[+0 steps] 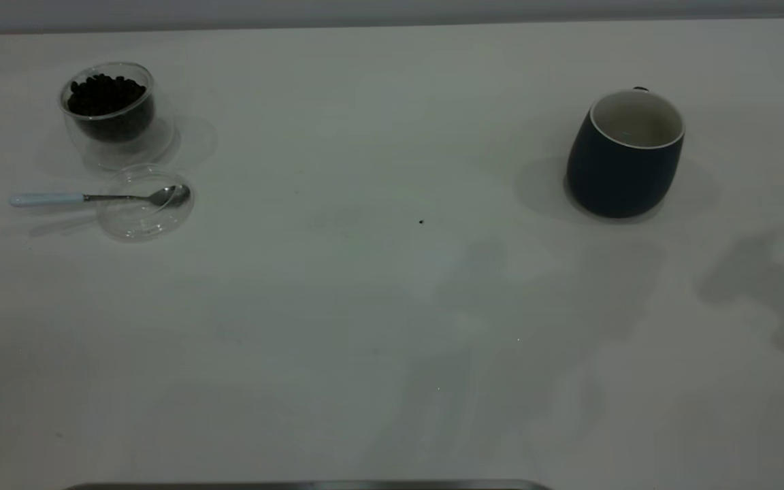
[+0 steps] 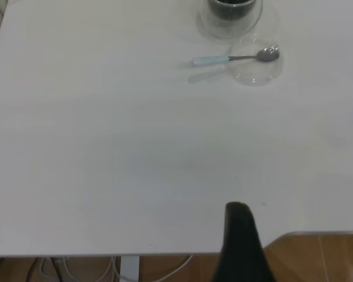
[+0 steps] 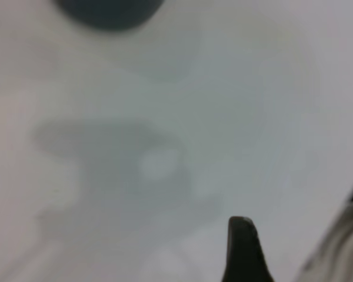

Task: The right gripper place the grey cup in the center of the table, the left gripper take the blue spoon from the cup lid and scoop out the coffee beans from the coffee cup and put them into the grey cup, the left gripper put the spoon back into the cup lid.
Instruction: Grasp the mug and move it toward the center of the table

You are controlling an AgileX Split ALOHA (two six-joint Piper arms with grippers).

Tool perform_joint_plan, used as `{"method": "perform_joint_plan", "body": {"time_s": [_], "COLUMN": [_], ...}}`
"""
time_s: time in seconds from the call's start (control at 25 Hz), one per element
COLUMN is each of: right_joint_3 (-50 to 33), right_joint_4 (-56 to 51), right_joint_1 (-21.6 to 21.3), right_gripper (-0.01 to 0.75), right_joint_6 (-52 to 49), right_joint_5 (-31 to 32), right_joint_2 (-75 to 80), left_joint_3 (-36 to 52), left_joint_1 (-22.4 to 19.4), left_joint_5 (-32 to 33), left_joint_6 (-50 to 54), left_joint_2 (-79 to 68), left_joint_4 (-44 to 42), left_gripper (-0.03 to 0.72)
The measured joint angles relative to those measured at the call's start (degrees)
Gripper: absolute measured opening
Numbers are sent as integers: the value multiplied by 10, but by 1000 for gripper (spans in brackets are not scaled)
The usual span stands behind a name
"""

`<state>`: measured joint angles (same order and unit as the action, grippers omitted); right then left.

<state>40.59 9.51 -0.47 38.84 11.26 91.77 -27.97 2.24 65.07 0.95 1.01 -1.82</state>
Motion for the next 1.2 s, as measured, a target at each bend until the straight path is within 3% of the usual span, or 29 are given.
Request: {"method": "perform_joint_plan", "body": {"time_s": [0.44, 0.8, 1.2], "right_joint_3": [215, 354, 415], "right_joint_4": [60, 121, 136], "right_joint_1": [4, 18, 110], "right_gripper": [461, 461, 461], "right_joint_6": [34, 69, 102], "right_joint_5": [52, 84, 111], "right_joint_2": [285, 417, 446], "left_joint_3": [0, 0, 0], "left_joint_1": [0, 0, 0], "left_joint_5": [0, 0, 0], "left_joint_6": [1, 1, 1], "left_joint_2": [0, 0, 0], "left_joint_4": [0, 0, 0], "left_gripper": [592, 592, 592]}}
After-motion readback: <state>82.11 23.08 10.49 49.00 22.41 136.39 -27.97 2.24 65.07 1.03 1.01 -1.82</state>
